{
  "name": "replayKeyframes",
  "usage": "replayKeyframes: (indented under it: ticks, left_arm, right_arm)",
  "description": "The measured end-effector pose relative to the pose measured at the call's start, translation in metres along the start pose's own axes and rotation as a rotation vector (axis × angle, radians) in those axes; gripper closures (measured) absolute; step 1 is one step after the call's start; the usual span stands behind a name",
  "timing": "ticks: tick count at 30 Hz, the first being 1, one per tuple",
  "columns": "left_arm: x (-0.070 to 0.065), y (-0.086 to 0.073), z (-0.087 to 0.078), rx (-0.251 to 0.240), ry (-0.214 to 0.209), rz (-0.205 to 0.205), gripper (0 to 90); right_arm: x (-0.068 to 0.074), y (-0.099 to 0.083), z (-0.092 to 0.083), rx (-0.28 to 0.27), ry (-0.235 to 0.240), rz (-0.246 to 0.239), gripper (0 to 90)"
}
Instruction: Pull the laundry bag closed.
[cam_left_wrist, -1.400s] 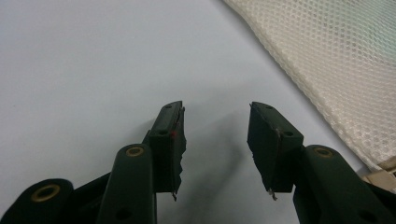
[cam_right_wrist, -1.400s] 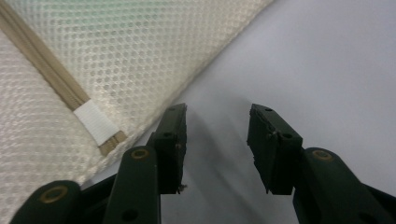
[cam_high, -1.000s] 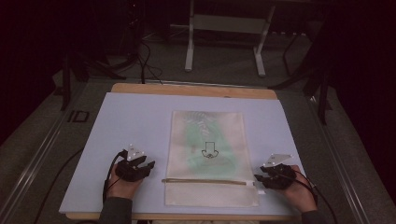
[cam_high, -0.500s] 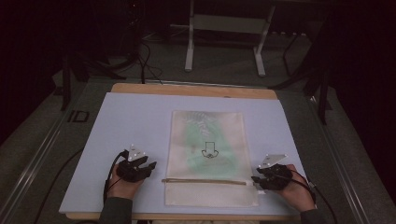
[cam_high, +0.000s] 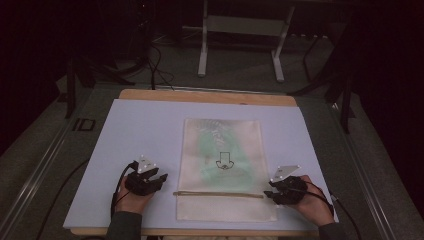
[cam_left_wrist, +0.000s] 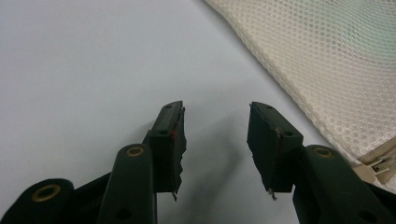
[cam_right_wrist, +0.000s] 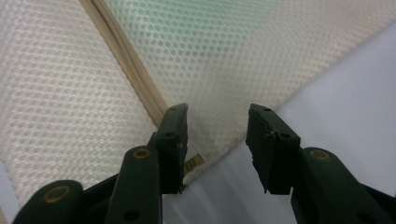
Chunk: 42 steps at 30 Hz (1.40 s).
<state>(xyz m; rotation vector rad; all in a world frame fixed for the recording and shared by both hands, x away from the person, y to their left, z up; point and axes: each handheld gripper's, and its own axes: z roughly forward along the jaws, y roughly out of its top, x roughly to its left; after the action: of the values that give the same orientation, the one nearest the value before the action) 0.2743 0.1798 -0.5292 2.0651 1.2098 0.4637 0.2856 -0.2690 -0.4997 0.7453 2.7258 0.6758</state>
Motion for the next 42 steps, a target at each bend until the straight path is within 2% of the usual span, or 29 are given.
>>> replayKeyframes:
  ticks: [18, 42]
  left_arm:
    - [-0.001, 0.0, 0.001, 0.004, -0.006, 0.002, 55.4]
    - [-0.003, 0.0, 0.002, 0.01, -0.012, 0.009, 55.0]
  right_arm:
    - [0.012, 0.026, 0.005, 0.021, 0.062, -0.094, 58.6]
    - [0.029, 0.057, 0.015, 0.024, 0.112, -0.179, 58.7]
